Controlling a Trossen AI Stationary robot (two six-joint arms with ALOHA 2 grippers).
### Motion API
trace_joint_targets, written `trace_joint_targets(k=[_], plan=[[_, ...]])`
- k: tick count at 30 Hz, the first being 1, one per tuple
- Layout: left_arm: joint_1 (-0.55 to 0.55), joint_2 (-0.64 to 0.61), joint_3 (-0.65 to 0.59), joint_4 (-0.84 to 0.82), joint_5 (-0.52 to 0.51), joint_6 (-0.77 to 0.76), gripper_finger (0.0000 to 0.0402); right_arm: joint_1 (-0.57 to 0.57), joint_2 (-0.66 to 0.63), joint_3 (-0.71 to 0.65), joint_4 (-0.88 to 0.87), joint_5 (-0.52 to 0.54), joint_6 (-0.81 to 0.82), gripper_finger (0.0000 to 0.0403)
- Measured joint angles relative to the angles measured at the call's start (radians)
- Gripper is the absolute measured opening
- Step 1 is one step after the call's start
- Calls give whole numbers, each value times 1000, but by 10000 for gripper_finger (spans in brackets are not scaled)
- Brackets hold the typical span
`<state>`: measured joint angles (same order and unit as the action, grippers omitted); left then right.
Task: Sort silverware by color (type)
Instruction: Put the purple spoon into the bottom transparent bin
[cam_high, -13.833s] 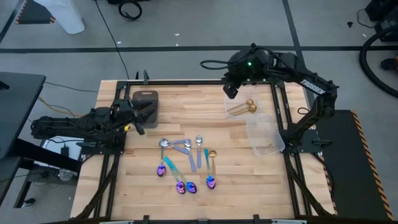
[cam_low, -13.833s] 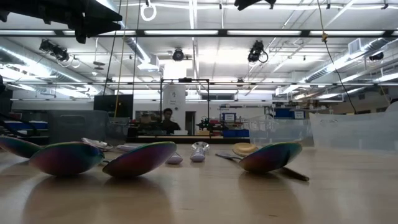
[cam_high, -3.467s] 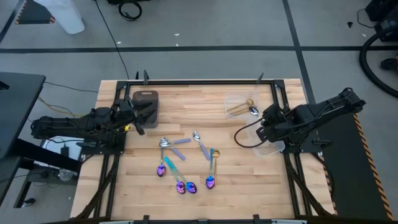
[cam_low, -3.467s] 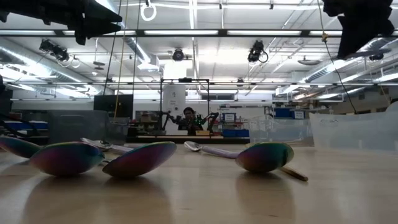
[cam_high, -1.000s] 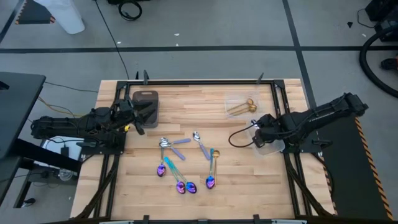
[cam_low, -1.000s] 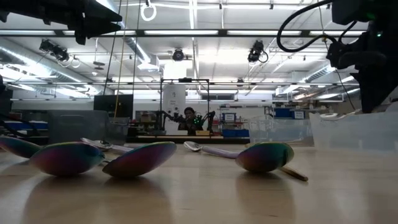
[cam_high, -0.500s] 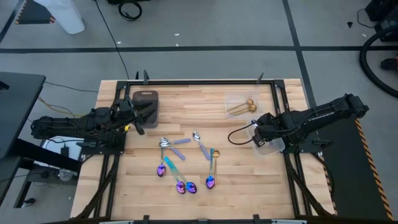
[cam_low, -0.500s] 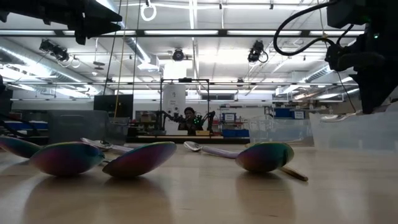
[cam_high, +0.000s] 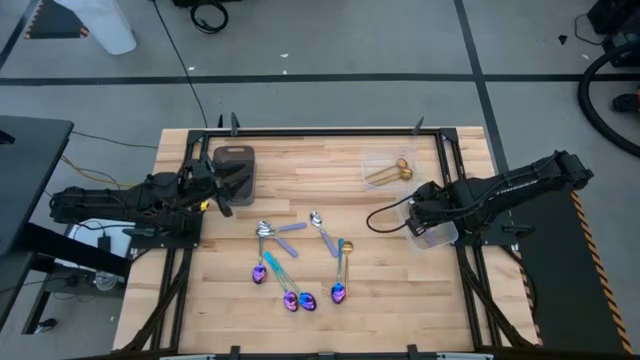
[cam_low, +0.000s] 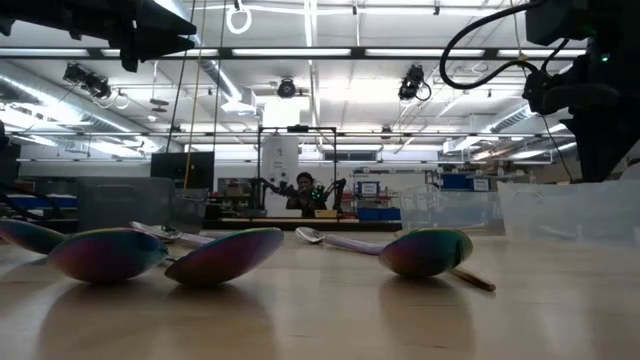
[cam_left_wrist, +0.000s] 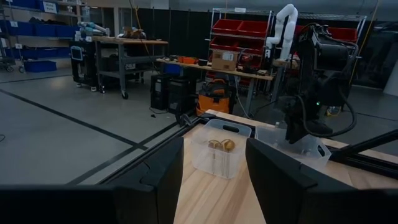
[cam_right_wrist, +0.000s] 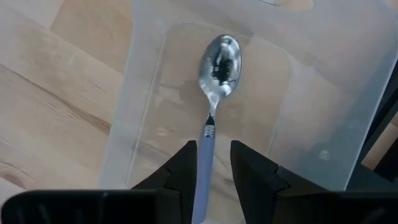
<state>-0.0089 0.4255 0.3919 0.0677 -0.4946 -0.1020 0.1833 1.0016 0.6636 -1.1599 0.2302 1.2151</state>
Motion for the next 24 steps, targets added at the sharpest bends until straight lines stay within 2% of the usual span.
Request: trace_joint_targets(k=[14,24], plan=[[0,0,0,0,0,0,183,-4,0,5,-3,-12,-10,112],[0,0,0,0,0,0,183,-22,0,119,-23,16,-40,109]])
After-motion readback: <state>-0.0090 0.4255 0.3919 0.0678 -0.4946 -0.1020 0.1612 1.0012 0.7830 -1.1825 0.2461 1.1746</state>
